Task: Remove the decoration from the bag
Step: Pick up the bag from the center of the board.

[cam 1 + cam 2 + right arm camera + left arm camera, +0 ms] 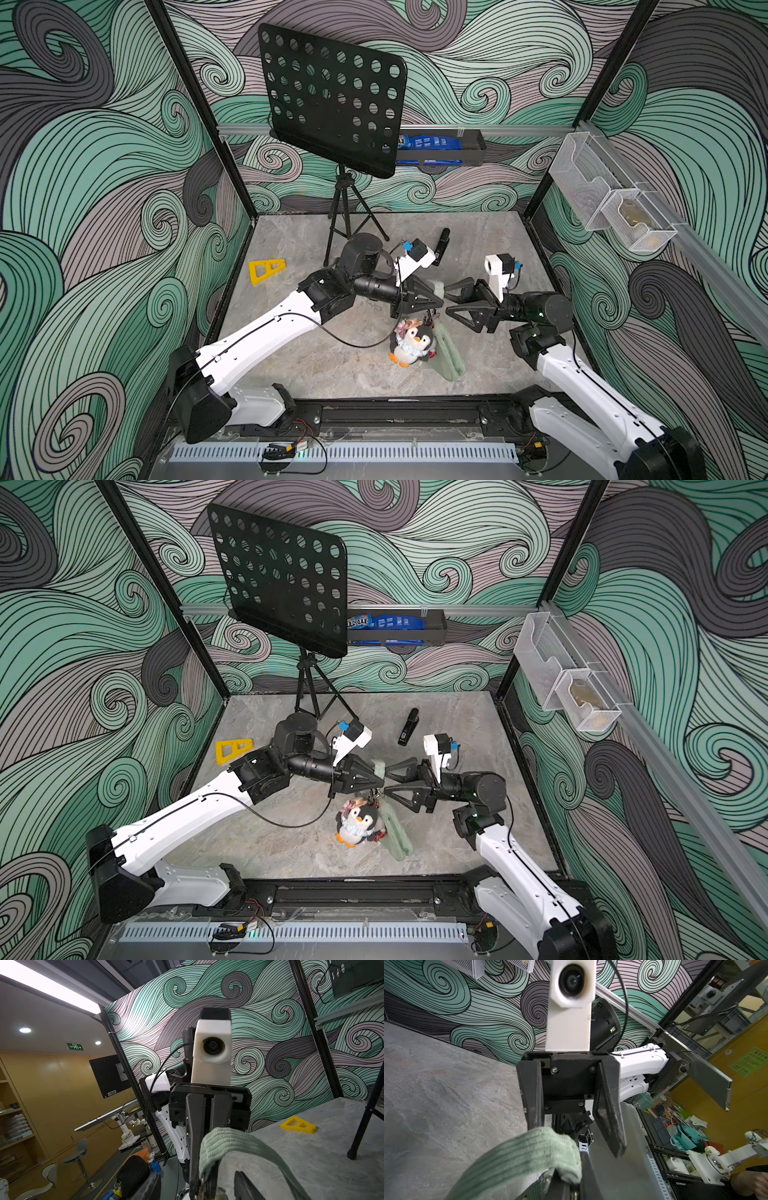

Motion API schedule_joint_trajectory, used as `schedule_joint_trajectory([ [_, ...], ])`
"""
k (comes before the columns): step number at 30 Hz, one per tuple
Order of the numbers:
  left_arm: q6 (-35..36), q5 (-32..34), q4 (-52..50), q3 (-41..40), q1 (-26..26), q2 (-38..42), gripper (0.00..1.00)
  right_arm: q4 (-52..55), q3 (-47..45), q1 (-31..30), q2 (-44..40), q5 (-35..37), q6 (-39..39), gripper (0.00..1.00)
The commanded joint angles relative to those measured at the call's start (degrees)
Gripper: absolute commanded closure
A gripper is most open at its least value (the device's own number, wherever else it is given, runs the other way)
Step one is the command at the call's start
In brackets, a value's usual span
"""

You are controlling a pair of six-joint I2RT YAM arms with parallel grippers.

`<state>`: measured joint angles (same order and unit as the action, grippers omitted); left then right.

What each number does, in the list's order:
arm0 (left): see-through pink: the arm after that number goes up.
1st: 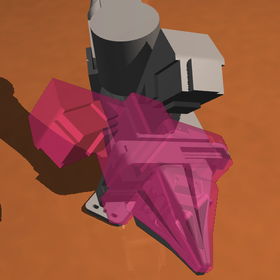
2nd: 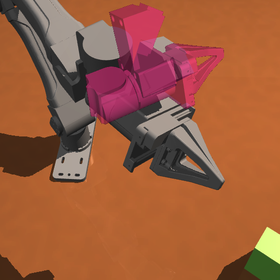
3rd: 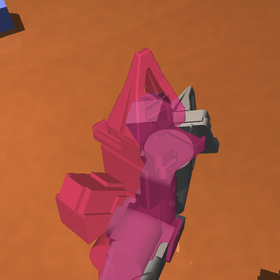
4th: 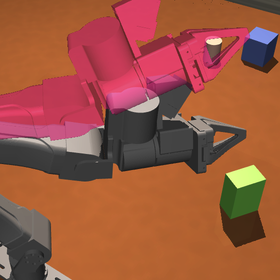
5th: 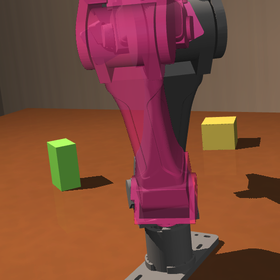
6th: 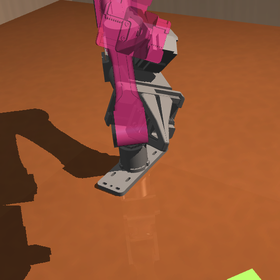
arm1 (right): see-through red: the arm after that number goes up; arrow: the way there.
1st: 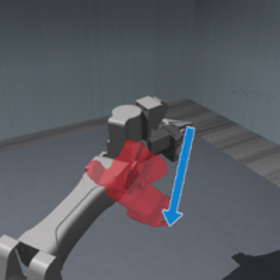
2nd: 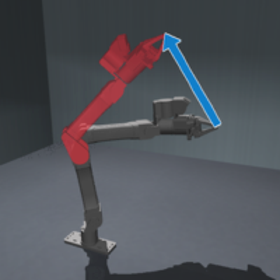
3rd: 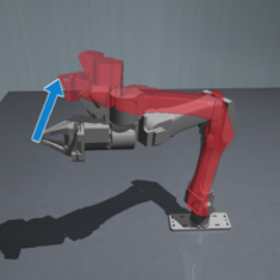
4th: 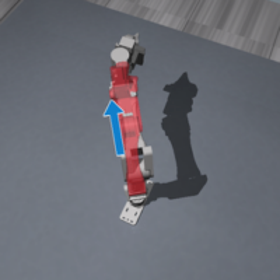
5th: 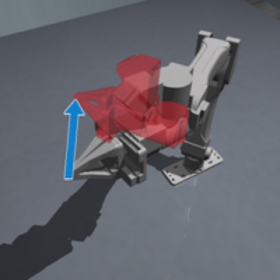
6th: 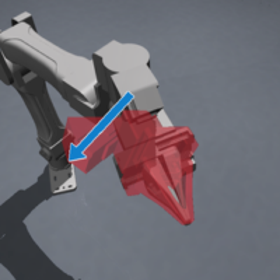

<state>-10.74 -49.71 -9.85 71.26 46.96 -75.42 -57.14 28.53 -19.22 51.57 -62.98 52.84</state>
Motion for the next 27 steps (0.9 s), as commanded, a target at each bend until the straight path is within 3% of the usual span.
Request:
schedule_joint_trajectory([
  [1, 1.14, -2.97, 3.85, -0.47, -0.38, 1.48, 1.00, 1.60, 1.51, -0.50, 0.87, 1.74, -0.34, 0.36],
  [6, 1.75, -5.88, 4.80, -0.95, -0.30, 0.58, 1.00, -3.72, 1.44, -1.21, 2.90, 1.54, 4.52, 0.43],
  [11, 2.49, -7.57, 4.99, -1.24, -0.29, -0.37, 1.00, -9.07, 1.27, -1.79, 4.64, 1.59, 9.42, 0.59],
  [23, 4.32, -8.09, 4.24, -1.72, -0.29, -1.93, 1.00, -9.94, 1.53, -2.37, 4.91, 2.14, 10.61, 0.79],
  [27, 4.28, -7.92, 5.63, -2.74, -0.29, -1.22, 1.00, -8.91, 1.67, -2.40, 4.19, 2.62, 10.07, 0.97],
])
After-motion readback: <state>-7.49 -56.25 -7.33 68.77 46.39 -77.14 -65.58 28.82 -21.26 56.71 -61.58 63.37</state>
